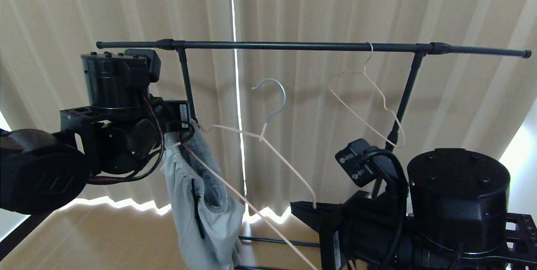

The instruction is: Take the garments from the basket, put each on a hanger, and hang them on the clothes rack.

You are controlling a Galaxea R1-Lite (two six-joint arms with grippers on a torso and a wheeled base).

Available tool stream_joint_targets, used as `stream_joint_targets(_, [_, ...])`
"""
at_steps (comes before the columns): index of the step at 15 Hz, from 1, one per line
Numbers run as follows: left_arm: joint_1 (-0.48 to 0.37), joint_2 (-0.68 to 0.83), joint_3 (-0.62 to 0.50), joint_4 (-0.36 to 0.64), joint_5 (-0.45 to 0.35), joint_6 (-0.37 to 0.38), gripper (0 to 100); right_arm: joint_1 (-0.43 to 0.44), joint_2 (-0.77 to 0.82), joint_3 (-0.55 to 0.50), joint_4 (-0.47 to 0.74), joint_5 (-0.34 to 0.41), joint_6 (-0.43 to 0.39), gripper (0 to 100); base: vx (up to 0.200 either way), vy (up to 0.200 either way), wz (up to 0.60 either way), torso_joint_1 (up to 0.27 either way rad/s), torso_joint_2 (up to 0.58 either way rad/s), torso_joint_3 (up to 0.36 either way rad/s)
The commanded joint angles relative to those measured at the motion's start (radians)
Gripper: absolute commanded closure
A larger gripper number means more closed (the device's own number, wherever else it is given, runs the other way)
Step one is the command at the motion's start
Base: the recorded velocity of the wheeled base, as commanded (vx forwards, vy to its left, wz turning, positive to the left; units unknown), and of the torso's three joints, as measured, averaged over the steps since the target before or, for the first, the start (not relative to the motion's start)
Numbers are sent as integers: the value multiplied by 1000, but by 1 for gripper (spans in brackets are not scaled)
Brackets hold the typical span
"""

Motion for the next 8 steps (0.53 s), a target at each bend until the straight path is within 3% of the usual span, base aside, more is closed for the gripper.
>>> stream_joint_targets(1, [-1, -2, 3, -1, 2, 0, 100, 1, 1, 13, -24, 0, -3, 100, 0, 0, 0, 0, 0, 0])
stream_joint_targets(8, [-70, -67, 21, 1, 2, -8, 100, -5, 138, -21, -133, -3, -9, 100, 0, 0, 0, 0, 0, 0])
